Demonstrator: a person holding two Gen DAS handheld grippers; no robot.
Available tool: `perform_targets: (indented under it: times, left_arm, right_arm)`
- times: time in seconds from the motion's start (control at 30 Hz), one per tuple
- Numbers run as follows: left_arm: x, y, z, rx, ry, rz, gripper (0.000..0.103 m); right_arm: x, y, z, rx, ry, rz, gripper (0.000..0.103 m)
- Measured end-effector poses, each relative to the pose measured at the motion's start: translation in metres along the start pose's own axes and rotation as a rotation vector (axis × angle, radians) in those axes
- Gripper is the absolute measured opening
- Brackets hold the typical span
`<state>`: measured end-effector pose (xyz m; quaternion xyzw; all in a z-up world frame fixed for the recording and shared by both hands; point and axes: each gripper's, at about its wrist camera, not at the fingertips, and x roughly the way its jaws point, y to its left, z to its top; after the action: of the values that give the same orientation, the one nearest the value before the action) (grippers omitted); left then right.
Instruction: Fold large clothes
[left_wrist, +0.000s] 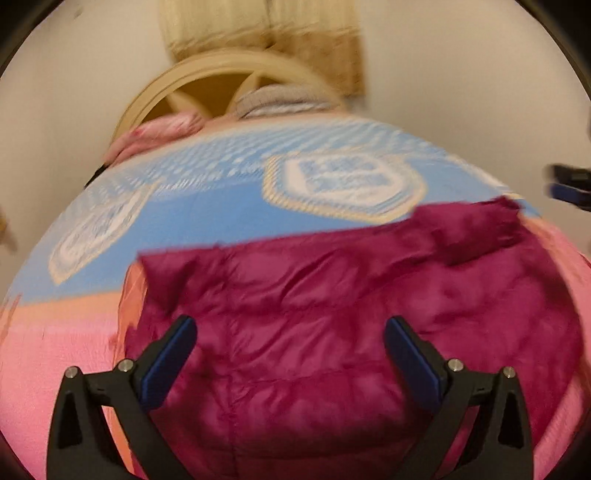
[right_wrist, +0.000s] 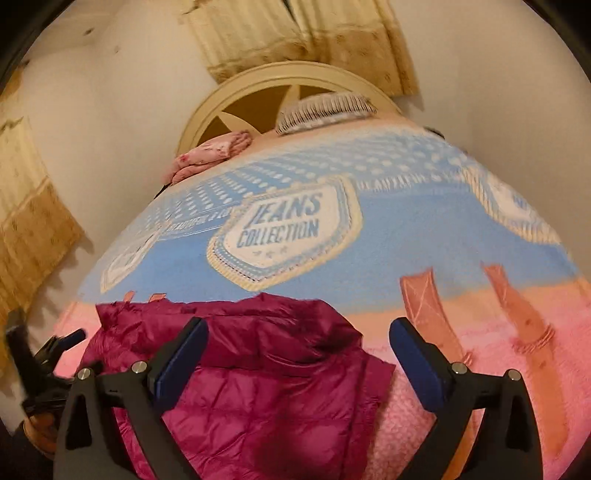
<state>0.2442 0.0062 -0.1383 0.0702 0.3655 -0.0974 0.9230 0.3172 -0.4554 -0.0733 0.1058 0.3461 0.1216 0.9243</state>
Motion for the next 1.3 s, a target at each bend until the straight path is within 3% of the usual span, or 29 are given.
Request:
perform_targets:
  times: [0.03,0.17,0.33,0.47,0.63,1.3]
  left_arm:
    - [0.006,0.006,-0.002,-0.034,0.013,-0.003,0.103]
    - [0.019,0.019,-0.01,-0.114,0.028,0.012,0.103]
    - [0.028,0.013,-0.015,-0.123,0.027,0.067,0.103]
    - [0.036,0.013,-0.016,-0.133,0.039,0.074,0.103]
    - [0.044,0.021,-0.016,-0.176,0.062,0.062,0.103]
    - [0.06,0.016,-0.018,-0.146,0.126,0.094,0.103]
  right_arm:
    - [-0.003,0.01,-0.002,0.013,0.002,0.026,0.099]
    - [0.004,0.047,-0.019,-0.004,0.023,-0.019,0.099]
    - [0.052,0.094,-0.055,-0.012,0.079,-0.073,0.099]
    - [0.082,0.113,-0.073,-0.051,0.058,-0.141,0.099]
    - [0.114,0.102,-0.082,-0.031,0.089,-0.21,0.099]
    - [0.149,0.095,-0.089,-0.047,0.177,-0.239,0.099]
